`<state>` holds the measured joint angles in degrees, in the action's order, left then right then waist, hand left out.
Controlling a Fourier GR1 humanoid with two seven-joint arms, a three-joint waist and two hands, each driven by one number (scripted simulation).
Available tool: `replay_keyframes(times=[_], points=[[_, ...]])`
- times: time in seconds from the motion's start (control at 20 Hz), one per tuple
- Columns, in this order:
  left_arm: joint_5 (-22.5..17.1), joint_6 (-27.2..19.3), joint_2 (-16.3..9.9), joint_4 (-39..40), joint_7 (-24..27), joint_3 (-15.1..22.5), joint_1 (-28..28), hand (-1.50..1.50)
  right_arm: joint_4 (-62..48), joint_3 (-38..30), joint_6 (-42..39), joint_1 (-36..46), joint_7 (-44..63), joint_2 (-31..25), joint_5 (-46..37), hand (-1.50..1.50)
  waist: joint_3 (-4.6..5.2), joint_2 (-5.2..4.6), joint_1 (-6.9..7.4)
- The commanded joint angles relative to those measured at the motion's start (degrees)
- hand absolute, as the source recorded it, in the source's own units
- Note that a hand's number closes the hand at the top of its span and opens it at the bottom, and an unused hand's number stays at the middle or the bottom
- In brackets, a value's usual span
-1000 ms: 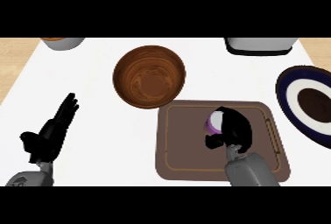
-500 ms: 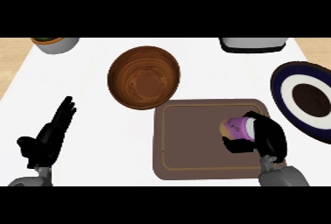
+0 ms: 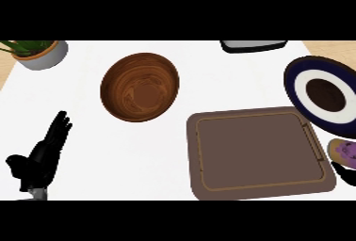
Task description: Pick the can from the tray and place it in the plate
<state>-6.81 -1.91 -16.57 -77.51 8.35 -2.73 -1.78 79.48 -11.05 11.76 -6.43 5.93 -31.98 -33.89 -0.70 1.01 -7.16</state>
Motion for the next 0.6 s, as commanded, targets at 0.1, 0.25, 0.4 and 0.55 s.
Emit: replay_keyframes(times=[0.1,0.25,0.4,0.55], points=[[0.6,-0.8,0.1,-0.5,-0.3,0.1,0.4,0.00,-6.4,-15.6,-2.7,-4.9,-22.6,-9.2,15.8,1.50,0.14,-0.13,0.93],[0.6,0.2,1.2,-0.7,0.2,1.5,0.1,0.00,-13.5,-22.9,-4.1,-6.7,-33.6,-11.5,21.3,1.50,0.17,-0.39,2.40],[-0.4,2.4,-1.1,0.0,-1.3,0.5,3.5,0.00,-18.5,-29.9,-5.5,-5.3,-42.6,-13.3,26.8,1.50,0.28,-0.64,3.50],[1.2,1.3,1.3,-1.8,-1.4,3.1,1.9,0.00,-28.3,-35.5,-9.3,-6.4,-51.4,-17.9,29.4,1.50,0.40,-0.85,5.66]])
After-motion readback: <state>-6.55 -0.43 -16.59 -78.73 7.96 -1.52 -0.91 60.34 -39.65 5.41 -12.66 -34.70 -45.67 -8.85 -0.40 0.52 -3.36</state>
